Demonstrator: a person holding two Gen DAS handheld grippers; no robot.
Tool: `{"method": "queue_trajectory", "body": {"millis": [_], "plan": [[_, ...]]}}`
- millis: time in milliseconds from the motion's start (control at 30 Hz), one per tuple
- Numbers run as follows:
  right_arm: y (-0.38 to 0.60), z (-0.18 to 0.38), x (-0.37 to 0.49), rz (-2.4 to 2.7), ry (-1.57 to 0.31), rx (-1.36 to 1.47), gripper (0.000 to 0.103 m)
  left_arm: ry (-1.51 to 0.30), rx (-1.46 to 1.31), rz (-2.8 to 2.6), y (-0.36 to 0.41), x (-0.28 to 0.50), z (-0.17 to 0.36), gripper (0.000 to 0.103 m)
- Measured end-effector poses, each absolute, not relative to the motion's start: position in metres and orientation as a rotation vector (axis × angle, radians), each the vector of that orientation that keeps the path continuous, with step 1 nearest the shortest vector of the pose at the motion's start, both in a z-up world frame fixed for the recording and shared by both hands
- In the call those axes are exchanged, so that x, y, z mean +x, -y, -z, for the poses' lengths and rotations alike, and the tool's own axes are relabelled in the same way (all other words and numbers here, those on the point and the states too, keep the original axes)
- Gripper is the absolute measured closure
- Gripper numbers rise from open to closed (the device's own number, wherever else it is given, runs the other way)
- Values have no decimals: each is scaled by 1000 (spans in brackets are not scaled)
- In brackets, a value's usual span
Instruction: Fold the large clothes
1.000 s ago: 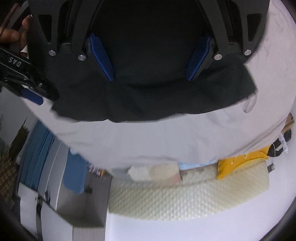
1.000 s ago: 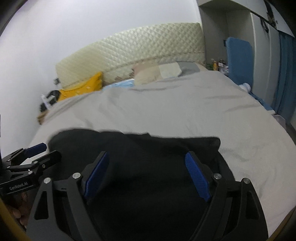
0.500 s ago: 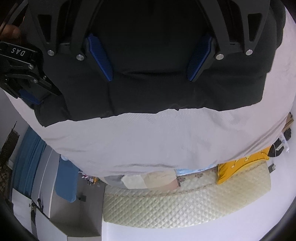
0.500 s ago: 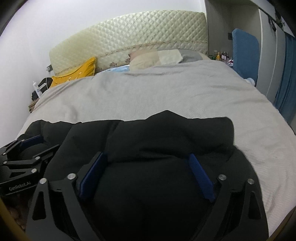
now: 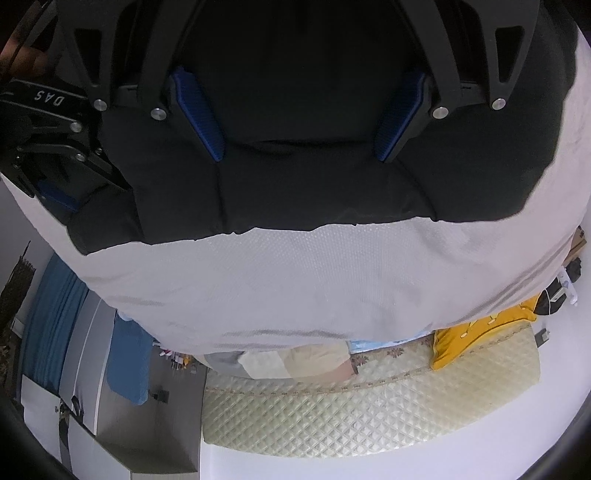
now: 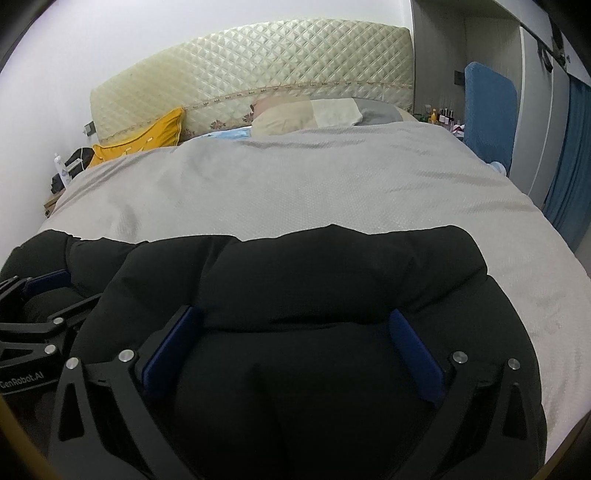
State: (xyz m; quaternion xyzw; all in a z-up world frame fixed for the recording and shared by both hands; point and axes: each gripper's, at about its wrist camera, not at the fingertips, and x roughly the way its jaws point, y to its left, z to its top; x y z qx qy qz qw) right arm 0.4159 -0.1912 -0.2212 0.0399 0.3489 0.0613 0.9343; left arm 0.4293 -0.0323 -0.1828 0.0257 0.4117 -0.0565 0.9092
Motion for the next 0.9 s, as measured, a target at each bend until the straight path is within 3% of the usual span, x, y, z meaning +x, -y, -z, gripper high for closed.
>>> {"method": "queue_trajectory", "body": {"millis": [367,900], "plan": [[231,200,378,-131,-664,96,1,-792,52,14,-10,392,152,19],[244,225,368,-130,-664,107,0,-760,90,-81,-29,374,170,15]]}}
